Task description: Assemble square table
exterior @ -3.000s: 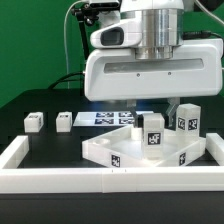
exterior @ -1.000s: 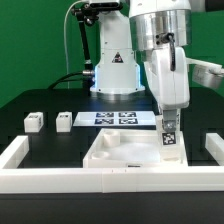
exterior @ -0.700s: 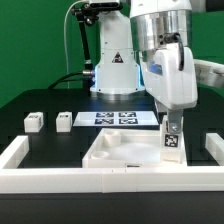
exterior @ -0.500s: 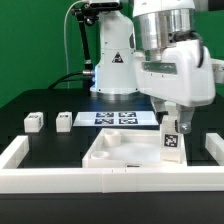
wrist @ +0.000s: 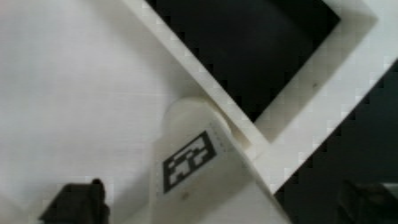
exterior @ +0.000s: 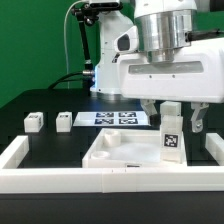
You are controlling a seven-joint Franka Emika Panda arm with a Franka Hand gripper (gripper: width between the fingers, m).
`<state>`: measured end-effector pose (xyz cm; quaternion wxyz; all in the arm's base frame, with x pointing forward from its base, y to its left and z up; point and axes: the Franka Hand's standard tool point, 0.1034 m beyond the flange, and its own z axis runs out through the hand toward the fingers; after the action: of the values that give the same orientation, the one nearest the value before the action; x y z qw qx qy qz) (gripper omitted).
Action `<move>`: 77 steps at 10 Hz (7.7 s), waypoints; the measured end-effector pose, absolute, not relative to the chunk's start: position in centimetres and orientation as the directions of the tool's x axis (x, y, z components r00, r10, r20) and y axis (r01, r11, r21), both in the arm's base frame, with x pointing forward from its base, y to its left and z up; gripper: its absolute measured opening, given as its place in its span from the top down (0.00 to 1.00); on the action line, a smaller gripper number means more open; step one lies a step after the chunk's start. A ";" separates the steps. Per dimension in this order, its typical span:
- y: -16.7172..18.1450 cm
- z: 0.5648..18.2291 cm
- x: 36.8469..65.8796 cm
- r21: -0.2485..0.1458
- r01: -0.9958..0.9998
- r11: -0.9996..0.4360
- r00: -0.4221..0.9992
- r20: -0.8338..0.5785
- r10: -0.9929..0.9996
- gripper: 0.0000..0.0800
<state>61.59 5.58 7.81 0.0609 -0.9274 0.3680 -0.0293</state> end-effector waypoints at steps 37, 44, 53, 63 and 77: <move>7.9 7.4 61.7 -0.147 -0.733 -0.664 0.671 0.000 -0.741 0.19; 7.5 7.3 61.6 -0.082 -0.371 -0.925 0.924 0.069 -0.377 0.39; 7.4 7.3 61.6 -0.118 -0.610 -0.784 0.785 0.048 -0.618 0.64; 8.4 7.4 61.6 -0.142 -0.989 0.030 -0.016 -0.101 -0.995 0.64; 9.2 7.3 62.2 -0.104 -0.534 -0.839 0.840 0.046 -0.541 0.19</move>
Offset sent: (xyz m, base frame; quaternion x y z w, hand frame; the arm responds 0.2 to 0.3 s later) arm 0.0020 0.0052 -0.0025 -0.0123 -0.0134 -0.2201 0.9753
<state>62.20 9.17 7.34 0.0436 -0.9581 0.2806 -0.0366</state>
